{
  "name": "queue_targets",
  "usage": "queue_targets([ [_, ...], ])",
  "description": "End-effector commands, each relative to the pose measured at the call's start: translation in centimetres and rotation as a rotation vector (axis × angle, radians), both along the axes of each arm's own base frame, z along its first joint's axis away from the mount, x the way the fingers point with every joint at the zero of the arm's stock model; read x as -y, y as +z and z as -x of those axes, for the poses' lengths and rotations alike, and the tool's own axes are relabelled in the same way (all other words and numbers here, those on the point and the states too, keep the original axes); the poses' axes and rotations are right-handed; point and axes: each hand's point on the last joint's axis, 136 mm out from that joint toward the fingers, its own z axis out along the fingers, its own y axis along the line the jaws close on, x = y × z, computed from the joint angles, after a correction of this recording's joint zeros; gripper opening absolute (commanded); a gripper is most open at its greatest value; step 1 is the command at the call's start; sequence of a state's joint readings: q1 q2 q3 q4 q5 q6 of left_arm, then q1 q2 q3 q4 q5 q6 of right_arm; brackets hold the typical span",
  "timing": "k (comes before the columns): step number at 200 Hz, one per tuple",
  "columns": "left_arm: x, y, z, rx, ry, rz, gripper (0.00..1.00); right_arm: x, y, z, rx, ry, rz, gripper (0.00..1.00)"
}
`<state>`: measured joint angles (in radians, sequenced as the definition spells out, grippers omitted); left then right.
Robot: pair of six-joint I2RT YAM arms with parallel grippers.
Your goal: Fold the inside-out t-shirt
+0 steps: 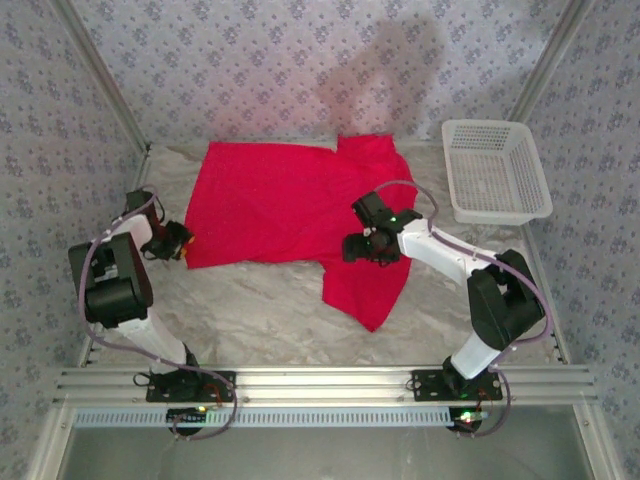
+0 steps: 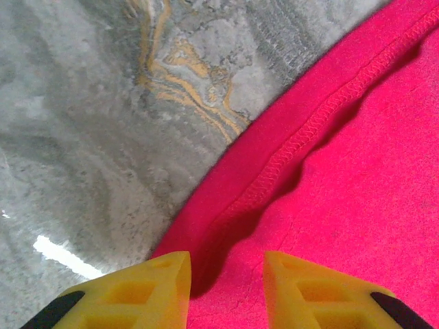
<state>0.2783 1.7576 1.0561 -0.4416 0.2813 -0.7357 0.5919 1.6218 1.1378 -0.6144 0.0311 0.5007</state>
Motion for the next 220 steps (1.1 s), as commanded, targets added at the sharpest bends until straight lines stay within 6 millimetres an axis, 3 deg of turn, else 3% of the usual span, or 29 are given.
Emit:
queue_targets([
  [1,0.3,0.2,-1.3,0.017,-0.005,0.014,0.33,-0.2,0.2,0.1,-0.015,-0.006,0.016,0.84],
  [23,0.5,0.0,-1.6,0.017,-0.009,0.015,0.29,-0.1,-0.1,0.3,-0.029,-0.003,0.027,0.83],
  [47,0.5,0.2,-1.9,0.023,-0.015,0.009,0.15,0.1,-0.5,1.2,-0.055,0.002,0.049,0.83],
  [62,0.5,0.4,-1.9,0.015,-0.021,0.005,0.05,0.5,-0.7,2.2,-0.078,0.009,0.066,0.77],
  [72,0.3,0.8,-1.8,0.011,-0.023,-0.006,0.0,0.9,-1.0,3.3,-0.102,0.012,0.079,0.75],
  [125,0.0,6.0,-1.6,0.078,-0.027,-0.078,0.0,3.0,-2.5,12.4,-0.269,-0.01,0.096,0.69],
  [158,0.6,7.3,-1.7,0.096,-0.048,-0.086,0.0,1.6,-3.2,16.0,-0.314,-0.032,-0.003,0.71],
  [191,0.9,7.7,-1.9,0.103,-0.057,-0.074,0.0,1.2,-5.3,16.6,-0.332,-0.033,-0.004,0.75],
  [220,0.9,8.5,-2.0,0.114,-0.061,-0.071,0.0,1.3,-7.4,15.8,-0.332,-0.059,0.012,0.71],
])
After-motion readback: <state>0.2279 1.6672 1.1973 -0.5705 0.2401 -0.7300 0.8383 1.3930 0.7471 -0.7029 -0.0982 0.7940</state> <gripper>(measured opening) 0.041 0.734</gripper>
